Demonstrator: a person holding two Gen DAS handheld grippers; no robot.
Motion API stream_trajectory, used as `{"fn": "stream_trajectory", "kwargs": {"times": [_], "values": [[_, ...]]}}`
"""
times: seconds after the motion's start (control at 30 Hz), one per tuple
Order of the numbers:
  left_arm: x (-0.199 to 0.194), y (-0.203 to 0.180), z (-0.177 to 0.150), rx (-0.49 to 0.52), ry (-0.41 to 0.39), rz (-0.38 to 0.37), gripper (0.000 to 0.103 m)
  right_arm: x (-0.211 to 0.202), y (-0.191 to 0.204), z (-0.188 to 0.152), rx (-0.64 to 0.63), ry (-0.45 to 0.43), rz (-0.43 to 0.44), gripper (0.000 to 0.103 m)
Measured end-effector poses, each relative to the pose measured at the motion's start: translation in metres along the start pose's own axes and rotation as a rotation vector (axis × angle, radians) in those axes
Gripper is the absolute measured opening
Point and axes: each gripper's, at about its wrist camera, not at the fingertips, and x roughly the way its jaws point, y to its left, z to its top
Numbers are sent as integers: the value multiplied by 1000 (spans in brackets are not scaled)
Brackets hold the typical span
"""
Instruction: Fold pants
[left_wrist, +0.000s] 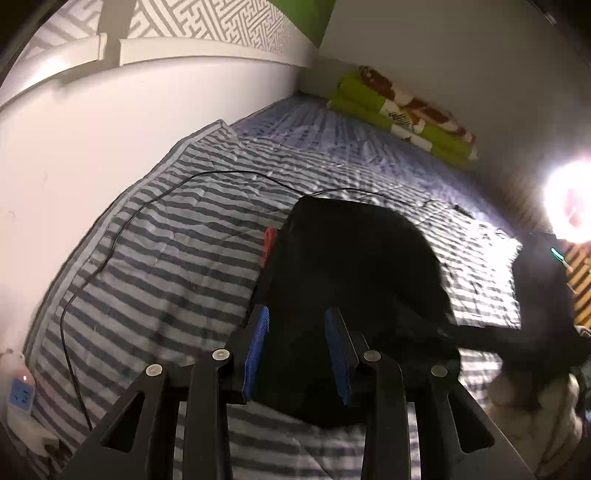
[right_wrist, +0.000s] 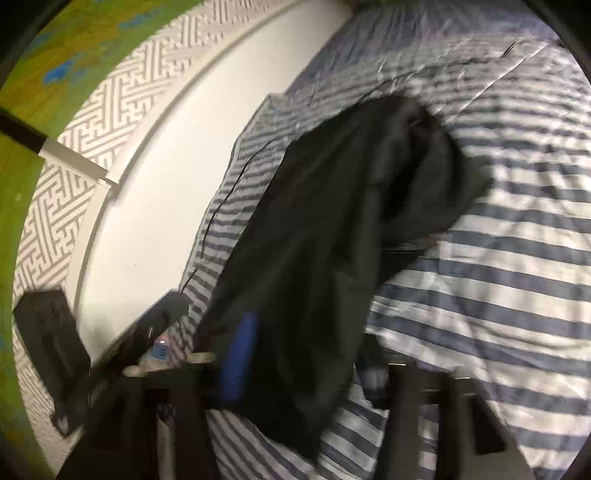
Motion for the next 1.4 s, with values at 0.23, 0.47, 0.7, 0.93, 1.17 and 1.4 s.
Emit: {"fn": "stream_trajectory", "kwargs": {"times": [0.23, 0.47, 0.7, 0.93, 1.17, 1.4], "values": [[-31, -17, -13, 95, -33, -86, 41, -16, 28, 27, 4, -33, 51, 10], [-36, -19, 15, 22, -69, -150, 50, -16, 12, 18, 101, -19, 102, 10], [-27, -27, -13, 32, 42, -208, 67, -25, 9, 19, 119, -31, 102, 10], [-34, 0, 1, -34, 34, -211, 67, -57, -27, -63, 101, -27, 9, 8], [42, -26, -14, 24, 179, -126, 67, -66, -51, -80, 38, 43, -71, 24], [96, -10, 11, -106, 218, -134, 88, -96, -77, -26, 62, -146, -145, 53]]}}
